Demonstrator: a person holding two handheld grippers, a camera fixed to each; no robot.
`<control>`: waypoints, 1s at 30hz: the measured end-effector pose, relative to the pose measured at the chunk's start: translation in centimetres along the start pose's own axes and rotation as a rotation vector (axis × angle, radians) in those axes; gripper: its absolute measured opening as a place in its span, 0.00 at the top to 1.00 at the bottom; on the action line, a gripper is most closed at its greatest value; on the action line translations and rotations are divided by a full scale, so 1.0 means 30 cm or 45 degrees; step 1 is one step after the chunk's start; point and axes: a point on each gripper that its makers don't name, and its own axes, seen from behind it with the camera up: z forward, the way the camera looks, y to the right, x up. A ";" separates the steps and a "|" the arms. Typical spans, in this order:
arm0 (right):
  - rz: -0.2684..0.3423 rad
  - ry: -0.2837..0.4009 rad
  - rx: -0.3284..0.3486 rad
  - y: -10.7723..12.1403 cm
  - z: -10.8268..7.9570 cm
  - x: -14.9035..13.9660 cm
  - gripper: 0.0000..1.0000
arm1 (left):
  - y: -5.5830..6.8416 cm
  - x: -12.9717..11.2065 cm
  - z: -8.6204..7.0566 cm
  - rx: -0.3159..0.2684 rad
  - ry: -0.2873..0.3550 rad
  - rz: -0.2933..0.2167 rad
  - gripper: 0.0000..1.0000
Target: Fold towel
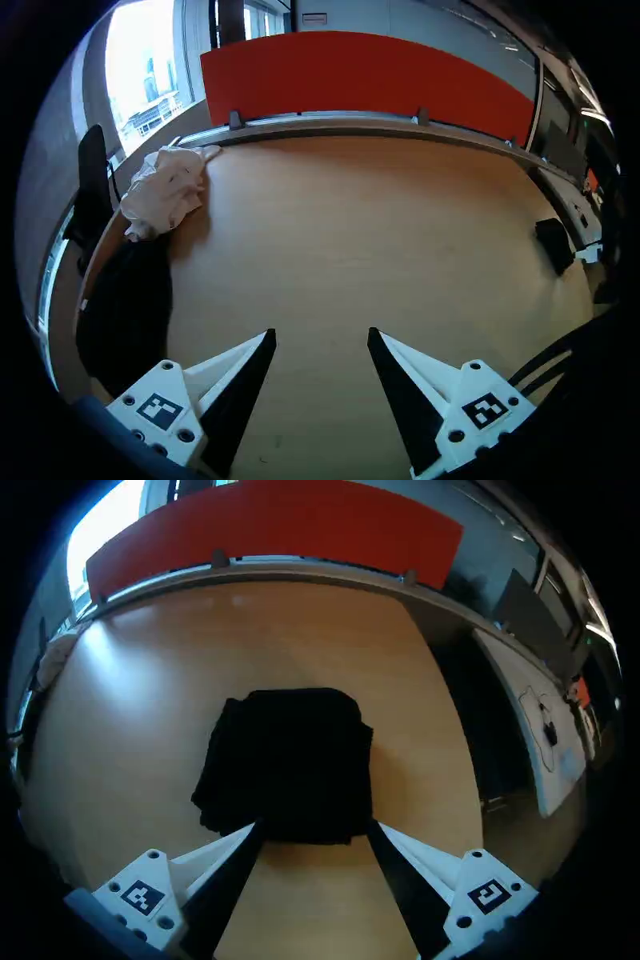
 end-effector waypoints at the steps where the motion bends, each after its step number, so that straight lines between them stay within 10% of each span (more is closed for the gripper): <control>1: 0.018 0.015 0.000 -0.004 -0.002 0.009 0.01 | 0.000 0.002 0.000 0.000 0.002 -0.003 0.16; 9: 0.155 0.119 -0.003 -0.029 -0.014 0.067 0.01 | 0.005 0.018 0.006 -0.005 0.019 -0.026 0.15; 30: 0.166 0.661 0.000 -0.115 -0.230 0.379 0.02 | -0.012 0.207 -0.016 -0.009 0.241 -0.133 0.15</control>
